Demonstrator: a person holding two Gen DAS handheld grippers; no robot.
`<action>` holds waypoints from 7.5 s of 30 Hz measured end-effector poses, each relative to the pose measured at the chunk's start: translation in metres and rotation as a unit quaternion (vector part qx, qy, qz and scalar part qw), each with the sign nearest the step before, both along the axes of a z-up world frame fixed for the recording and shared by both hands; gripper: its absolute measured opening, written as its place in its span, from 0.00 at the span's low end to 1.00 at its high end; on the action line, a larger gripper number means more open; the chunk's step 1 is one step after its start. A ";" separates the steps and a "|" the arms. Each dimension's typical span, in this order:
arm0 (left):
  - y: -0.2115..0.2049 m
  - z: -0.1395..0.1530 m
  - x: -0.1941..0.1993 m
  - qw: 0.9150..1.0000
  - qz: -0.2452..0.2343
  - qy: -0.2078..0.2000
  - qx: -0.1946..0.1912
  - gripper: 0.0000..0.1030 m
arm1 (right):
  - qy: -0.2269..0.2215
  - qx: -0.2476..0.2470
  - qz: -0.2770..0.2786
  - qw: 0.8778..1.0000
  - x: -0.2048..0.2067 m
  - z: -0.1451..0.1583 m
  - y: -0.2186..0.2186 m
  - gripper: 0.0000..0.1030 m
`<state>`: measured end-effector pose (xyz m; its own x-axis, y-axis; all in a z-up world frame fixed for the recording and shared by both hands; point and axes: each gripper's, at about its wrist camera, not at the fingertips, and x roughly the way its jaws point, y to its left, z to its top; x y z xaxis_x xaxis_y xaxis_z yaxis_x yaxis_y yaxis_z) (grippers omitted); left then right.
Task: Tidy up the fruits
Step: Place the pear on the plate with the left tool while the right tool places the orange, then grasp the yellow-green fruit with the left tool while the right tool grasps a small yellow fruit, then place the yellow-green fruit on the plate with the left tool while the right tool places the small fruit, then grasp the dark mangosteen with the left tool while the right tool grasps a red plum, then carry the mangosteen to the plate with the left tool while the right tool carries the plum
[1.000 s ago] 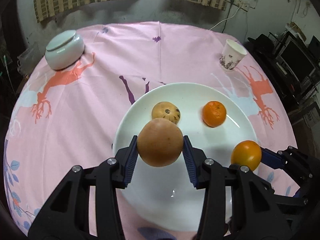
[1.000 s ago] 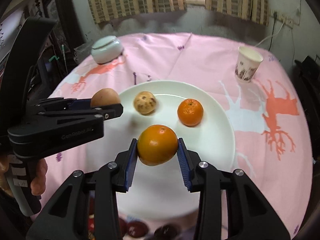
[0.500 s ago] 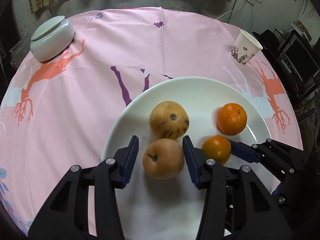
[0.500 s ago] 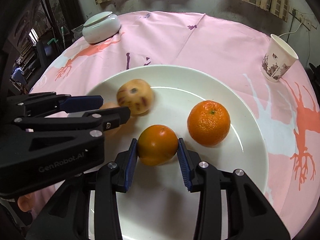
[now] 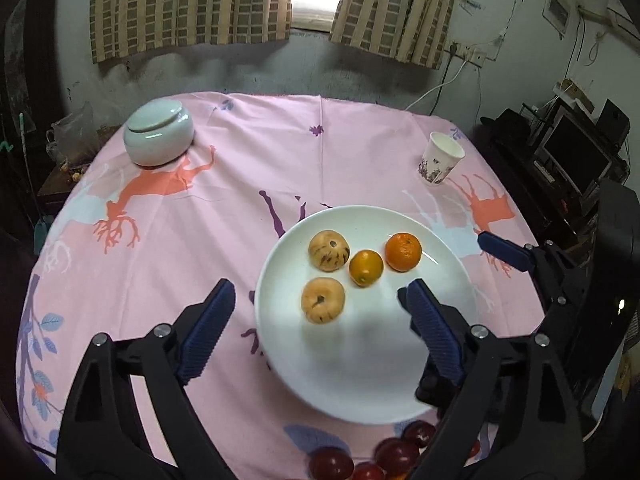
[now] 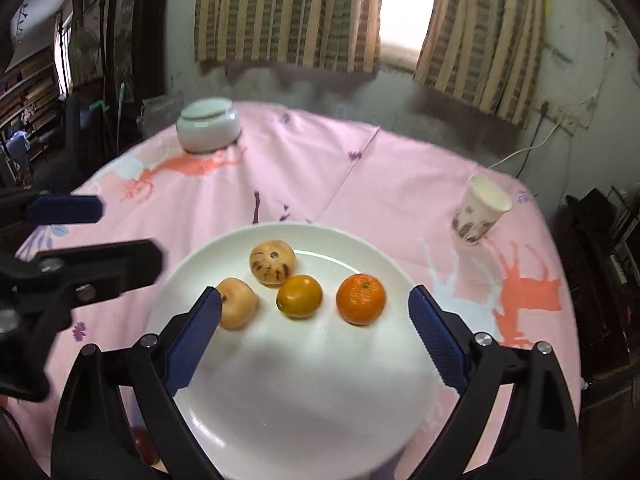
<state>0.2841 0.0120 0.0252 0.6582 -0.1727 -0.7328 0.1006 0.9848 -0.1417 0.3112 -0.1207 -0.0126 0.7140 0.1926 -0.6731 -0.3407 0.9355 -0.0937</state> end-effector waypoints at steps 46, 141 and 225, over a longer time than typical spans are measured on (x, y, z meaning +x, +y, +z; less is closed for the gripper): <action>0.044 -0.098 -0.233 1.000 0.017 -0.011 0.013 0.98 | 0.100 0.065 -0.018 0.993 -0.222 -0.092 -0.002 0.34; 0.005 -0.037 -0.124 0.996 -0.064 -0.046 -0.046 0.94 | 0.002 0.069 0.012 0.998 -0.185 -0.007 -0.043 0.99; -0.014 -0.072 -0.144 0.995 -0.091 -0.002 -0.034 0.40 | 0.095 0.145 0.019 0.985 -0.187 -0.046 -0.038 0.31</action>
